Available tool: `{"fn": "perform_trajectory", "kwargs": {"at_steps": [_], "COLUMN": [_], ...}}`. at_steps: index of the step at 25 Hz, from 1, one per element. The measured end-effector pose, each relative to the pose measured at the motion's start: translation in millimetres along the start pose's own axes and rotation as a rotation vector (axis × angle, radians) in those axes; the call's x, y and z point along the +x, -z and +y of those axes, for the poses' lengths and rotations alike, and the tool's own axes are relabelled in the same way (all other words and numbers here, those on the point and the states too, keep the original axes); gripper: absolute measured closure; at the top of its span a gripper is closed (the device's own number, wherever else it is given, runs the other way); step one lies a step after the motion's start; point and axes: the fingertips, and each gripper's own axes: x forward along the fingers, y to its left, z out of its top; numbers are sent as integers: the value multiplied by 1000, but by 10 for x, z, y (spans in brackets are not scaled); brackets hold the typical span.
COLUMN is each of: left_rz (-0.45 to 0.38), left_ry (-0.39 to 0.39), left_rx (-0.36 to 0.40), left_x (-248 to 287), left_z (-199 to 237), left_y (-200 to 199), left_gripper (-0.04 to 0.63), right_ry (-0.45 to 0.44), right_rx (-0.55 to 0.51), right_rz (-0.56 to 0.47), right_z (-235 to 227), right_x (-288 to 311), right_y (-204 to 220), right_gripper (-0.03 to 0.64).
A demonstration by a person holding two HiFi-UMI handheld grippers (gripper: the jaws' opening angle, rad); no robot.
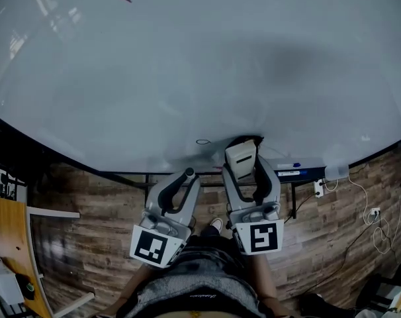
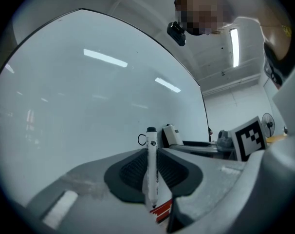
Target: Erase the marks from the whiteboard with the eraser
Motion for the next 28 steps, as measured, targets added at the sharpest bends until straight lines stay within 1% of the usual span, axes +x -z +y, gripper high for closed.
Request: {"fn": "perform_trajectory", "kwargs": {"at_steps": [3, 6, 9, 12, 14, 19, 22, 25, 28], "left_rz": [-12, 23, 19, -10, 2, 25, 24, 18, 19], "left_ry": [37, 60, 94, 120, 135, 163, 166, 177, 177], "left_rx": [-9, -43, -26, -17, -10, -15, -30, -22, -47], "left_x": [24, 42, 14, -20, -40, -40, -25, 6, -53], "left_z": [39, 104, 220, 312, 367, 482, 537, 559, 641], "left_y": [-11, 24, 4, -24, 14, 66, 45, 40, 43], "left_gripper": [520, 520, 520, 520, 520, 520, 520, 520, 520], "right_ry": [40, 74, 99, 117, 120, 138, 155, 173, 183], "right_rx": [-13, -39, -45, -39, -38, -32, -37, -50, -59], "right_rz": [-10, 0, -20, -45, -65, -57, -70, -51, -42], "right_z": [13, 38, 72, 81, 87, 90, 96, 64, 142], "right_x": [81, 146, 213, 237, 245, 264, 275, 269, 283], "right_y": [-11, 26, 23, 6, -5, 44, 11, 21, 13], "right_gripper": [356, 356, 357, 357, 356, 354, 353, 351, 351]}}
